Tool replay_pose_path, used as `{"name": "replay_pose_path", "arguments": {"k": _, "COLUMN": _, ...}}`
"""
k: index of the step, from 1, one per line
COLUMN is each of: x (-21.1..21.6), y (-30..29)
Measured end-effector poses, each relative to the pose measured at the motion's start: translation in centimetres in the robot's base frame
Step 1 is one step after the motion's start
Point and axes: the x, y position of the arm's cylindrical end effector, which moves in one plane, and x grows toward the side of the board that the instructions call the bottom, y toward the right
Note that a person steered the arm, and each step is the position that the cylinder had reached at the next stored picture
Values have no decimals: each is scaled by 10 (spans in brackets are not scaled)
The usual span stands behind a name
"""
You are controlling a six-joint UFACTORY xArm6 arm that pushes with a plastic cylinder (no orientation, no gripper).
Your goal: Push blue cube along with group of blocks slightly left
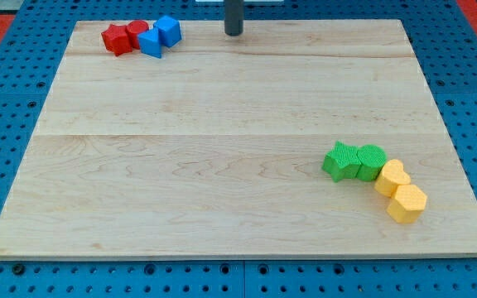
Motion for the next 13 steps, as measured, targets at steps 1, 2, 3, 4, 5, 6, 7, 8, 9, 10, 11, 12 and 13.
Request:
{"name": "replay_pose_path", "arguments": {"k": 1, "x": -4, "y": -19}}
{"name": "replay_pose_path", "arguments": {"k": 2, "x": -5, "y": -65}}
{"name": "replay_pose_path", "arguments": {"k": 3, "x": -5, "y": -88}}
{"name": "replay_pose_path", "arguments": {"k": 4, "x": -5, "y": -88}}
{"name": "replay_pose_path", "arguments": {"k": 5, "x": -4, "y": -87}}
{"name": "replay_pose_path", "arguments": {"k": 6, "x": -4, "y": -53}}
{"name": "replay_pose_path", "arguments": {"k": 7, "x": -1, "y": -38}}
{"name": "replay_pose_path", "arguments": {"k": 8, "x": -1, "y": -48}}
{"name": "replay_pose_path", "arguments": {"k": 9, "x": 4, "y": -55}}
{"name": "replay_pose_path", "arguments": {"k": 10, "x": 6, "y": -43}}
{"name": "replay_pose_path", "arguments": {"k": 11, "x": 9, "y": -53}}
{"name": "replay_pose_path", "arguments": {"k": 12, "x": 14, "y": -64}}
{"name": "replay_pose_path", "arguments": {"k": 13, "x": 14, "y": -68}}
